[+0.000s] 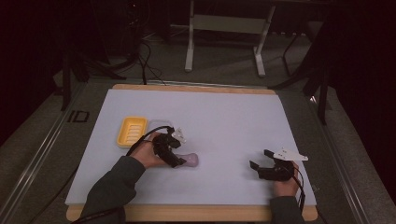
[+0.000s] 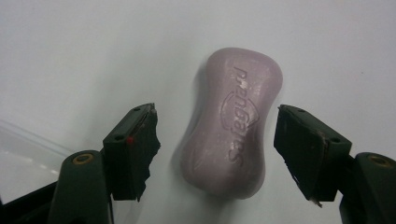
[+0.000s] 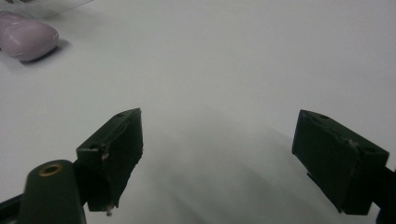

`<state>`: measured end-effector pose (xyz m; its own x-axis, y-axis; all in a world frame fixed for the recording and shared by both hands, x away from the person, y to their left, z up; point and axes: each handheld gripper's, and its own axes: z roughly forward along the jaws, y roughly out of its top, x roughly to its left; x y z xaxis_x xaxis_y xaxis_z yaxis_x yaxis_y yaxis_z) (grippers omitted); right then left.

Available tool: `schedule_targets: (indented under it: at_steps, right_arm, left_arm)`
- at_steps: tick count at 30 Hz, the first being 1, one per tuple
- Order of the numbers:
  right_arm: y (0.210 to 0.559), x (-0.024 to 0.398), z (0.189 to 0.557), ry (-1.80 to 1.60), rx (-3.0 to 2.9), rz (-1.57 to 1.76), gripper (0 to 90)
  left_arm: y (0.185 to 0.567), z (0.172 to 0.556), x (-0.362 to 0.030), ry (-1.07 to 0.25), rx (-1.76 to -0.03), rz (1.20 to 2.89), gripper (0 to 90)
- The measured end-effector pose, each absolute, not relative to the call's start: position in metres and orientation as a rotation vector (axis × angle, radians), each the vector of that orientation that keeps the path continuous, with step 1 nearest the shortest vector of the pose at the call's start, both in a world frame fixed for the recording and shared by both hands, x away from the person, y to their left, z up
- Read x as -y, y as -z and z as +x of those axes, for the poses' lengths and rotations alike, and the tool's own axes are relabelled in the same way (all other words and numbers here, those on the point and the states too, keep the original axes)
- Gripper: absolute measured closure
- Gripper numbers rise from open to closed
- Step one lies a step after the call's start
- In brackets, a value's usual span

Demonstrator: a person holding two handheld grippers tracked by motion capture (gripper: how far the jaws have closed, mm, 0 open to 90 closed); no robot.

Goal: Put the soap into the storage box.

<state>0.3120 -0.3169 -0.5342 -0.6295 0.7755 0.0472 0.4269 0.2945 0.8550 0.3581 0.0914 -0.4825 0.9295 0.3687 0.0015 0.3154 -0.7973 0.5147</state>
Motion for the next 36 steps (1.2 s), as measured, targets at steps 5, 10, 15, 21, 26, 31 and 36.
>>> schedule_targets:
  at_steps: [5,10,15,21,26,31,36]
  right_arm:
    - [0.534,0.317,0.312,-1.269,-2.193,1.081,16.1]
    - [0.534,0.317,0.312,-1.270,-2.194,1.081,16.1]
    - [0.534,0.317,0.312,-1.269,-2.193,1.081,16.1]
    - [0.534,0.317,0.312,-1.269,-2.192,1.080,16.0]
    - [0.534,0.317,0.312,-1.270,-2.193,1.081,16.1]
    - [0.534,0.317,0.312,-1.270,-2.193,1.081,16.1]
    - [0.534,0.317,0.312,-1.270,-2.194,1.080,16.0]
  left_arm:
    - [0.486,0.359,-0.084,-0.131,-0.470,2.589,30.8]
    - [0.490,0.360,-0.080,-0.124,-0.461,2.606,30.5]
    - [0.494,0.360,-0.077,-0.114,-0.453,2.627,30.1]
    - [0.498,0.360,-0.074,-0.090,-0.442,2.644,29.4]
    - [0.500,0.361,-0.071,-0.084,-0.440,2.659,30.0]
    - [0.502,0.361,-0.068,-0.081,-0.424,2.689,31.0]
    - [0.503,0.361,-0.065,-0.079,-0.419,2.709,32.4]
